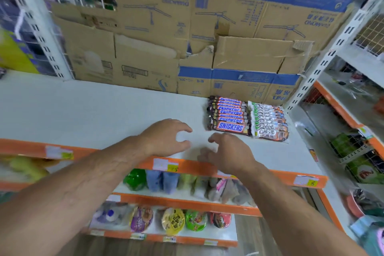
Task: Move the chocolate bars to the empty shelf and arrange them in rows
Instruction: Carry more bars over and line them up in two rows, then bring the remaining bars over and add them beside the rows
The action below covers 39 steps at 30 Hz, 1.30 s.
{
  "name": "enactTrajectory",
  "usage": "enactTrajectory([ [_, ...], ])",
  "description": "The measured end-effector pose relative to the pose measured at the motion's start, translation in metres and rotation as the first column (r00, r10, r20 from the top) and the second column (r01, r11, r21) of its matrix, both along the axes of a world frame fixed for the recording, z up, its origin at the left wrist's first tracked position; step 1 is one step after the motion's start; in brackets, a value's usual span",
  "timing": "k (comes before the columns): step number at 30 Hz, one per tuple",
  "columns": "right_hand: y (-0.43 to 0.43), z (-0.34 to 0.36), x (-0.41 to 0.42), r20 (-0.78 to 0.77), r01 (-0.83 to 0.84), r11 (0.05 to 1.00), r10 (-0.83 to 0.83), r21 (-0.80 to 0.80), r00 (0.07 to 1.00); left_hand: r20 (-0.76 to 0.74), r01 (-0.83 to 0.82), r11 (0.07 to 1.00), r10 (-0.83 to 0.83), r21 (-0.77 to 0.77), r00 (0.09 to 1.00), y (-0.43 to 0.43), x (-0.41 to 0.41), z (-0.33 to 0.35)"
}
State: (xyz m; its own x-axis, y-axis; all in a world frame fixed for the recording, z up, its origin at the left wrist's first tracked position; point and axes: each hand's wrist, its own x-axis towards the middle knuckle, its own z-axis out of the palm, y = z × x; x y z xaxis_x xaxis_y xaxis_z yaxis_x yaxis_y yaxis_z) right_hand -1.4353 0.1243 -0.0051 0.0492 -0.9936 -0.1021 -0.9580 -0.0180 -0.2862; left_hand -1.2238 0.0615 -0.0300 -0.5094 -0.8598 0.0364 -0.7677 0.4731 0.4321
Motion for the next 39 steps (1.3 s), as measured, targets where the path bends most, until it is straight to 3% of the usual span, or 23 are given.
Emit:
enactTrajectory([
  [9,-0.009,0.014,0.212,0.068,-0.206,0.978,0.207,-0.022,0.976,-0.024,-0.212,0.977,0.212,0.028,0.977,0.034,0.219,0.024],
  [13,-0.018,0.017,0.305,0.085,-0.331,0.944,0.33,-0.011,0.94,-0.057,-0.356,0.93,0.362,0.095,0.93,0.054,0.312,0.029],
  [19,-0.035,0.02,0.426,0.15,-0.485,0.874,0.477,0.018,0.866,-0.07,-0.515,0.854,0.52,0.078,0.851,0.076,0.422,0.033],
  [24,-0.056,0.012,0.515,0.178,-0.59,0.807,0.578,0.016,0.796,-0.008,-0.607,0.789,0.61,0.094,0.792,0.083,0.498,0.031],
  [32,-0.137,-0.011,0.654,0.222,-0.673,0.74,0.657,-0.002,0.721,0.007,-0.728,0.683,0.729,0.053,0.685,0.039,0.62,0.023],
  [39,-0.214,0.0,0.755,0.245,-0.688,0.725,0.666,0.009,0.705,0.044,-0.751,0.66,0.749,0.036,0.661,-0.022,0.714,0.04],
])
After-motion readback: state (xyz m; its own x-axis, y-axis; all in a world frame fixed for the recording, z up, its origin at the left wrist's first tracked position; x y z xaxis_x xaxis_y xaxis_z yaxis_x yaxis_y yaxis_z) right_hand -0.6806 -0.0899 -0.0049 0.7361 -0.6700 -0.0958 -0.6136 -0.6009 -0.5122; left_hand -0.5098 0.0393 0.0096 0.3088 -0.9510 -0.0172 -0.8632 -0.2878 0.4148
